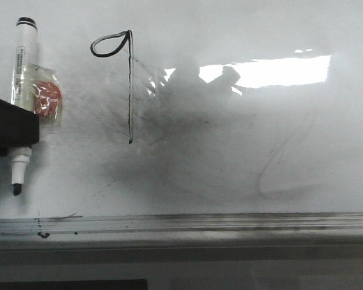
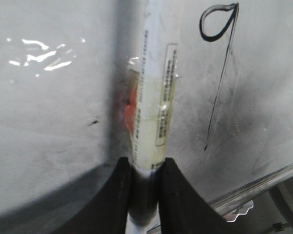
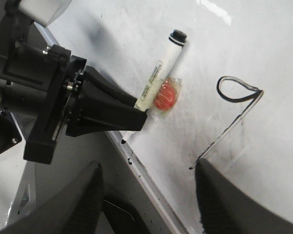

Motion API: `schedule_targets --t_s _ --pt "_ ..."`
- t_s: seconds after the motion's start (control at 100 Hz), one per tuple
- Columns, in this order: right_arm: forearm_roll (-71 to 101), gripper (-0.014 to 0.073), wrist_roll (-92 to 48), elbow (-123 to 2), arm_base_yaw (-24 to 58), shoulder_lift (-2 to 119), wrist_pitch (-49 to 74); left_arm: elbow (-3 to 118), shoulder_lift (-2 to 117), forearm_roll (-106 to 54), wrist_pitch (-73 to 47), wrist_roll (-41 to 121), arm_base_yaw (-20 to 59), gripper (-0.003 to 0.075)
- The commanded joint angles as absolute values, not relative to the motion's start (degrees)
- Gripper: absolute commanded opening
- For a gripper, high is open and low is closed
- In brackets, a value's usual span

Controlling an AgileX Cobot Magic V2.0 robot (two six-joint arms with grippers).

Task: Write number 9 on whiteboard

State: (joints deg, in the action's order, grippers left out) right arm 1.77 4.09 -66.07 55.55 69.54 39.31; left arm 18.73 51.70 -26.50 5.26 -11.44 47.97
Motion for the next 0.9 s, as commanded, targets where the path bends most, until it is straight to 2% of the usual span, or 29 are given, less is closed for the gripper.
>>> schedule_targets --t_s 0.0,0.05,0.09,0.24,0.29,0.37,0.42,0.47,0.54,0.61,0.68,0.75,0.76,0.77,0.84,0.89 --pt "1.5 0.0364 4.0 -68.1 55.3 67.9 36.0 20.6 51.6 -26.7 8.0 -11.8 47.5 -0.0018" --pt "1.5 0.0364 4.0 -68.1 55.3 67.9 36.0 20.6 51.6 -26.7 8.0 -11.8 47.5 0.0001" --pt "1.5 0.0364 4.0 -68.1 55.3 67.9 36.0 20.6 51.6 -26.7 8.0 -11.8 47.5 0.0046" --pt "1.5 0.0363 4.0 -68.1 55.3 67.7 36.0 20.6 51.6 -26.5 8.1 -11.8 47.5 0.0328" --pt "1.5 0.0363 4.0 -68.1 55.3 67.3 35.9 20.6 51.5 -26.5 8.2 -11.8 47.5 0.0386" --pt "1.0 0.0355 4.0 -68.1 55.3 66.6 35.9 20.6 51.5 -26.5 8.2 -11.8 47.5 0.0409" --pt "0.0 0.0318 4.0 -68.1 55.3 66.0 35.9 20.6 51.2 -26.5 8.2 -11.8 47.5 0.0409" --pt "-1.2 0.0246 4.0 -67.9 55.3 64.8 35.8 20.6 50.4 -26.5 8.3 -11.8 47.5 0.0409" --pt "-3.1 0.0080 4.0 -67.2 55.3 62.7 35.3 20.6 48.2 -26.1 8.3 -11.8 47.5 0.0409" --pt "-4.1 -0.0062 4.0 -65.6 55.3 59.8 34.1 20.6 44.9 -24.3 8.3 -11.8 47.5 0.0407" --pt "-4.8 -0.0063 4.0 -62.4 55.3 56.1 31.4 20.6 40.5 -22.5 8.3 -11.7 47.5 0.0368" --pt "-6.1 -0.0063 4.0 -57.6 55.4 51.8 26.6 20.6 35.5 -18.8 8.6 -11.5 47.4 0.0228" --pt "-6.6 -0.0063 4.0 -55.9 55.4 50.9 25.5 20.6 34.4 -17.9 8.7 -11.5 47.4 0.0171" --pt "-6.8 -0.0063 4.0 -55.3 55.4 50.4 24.1 20.6 33.9 -17.9 8.7 -11.5 47.4 0.0171" --pt "-8.1 -0.0063 4.0 -49.6 55.4 45.7 17.8 20.6 29.0 -12.6 9.0 -11.4 47.4 -0.0025" --pt "-9.6 -0.0063 4.0 -44.9 55.4 41.7 12.7 20.6 25.8 -8.7 8.4 -11.4 47.4 -0.0021"
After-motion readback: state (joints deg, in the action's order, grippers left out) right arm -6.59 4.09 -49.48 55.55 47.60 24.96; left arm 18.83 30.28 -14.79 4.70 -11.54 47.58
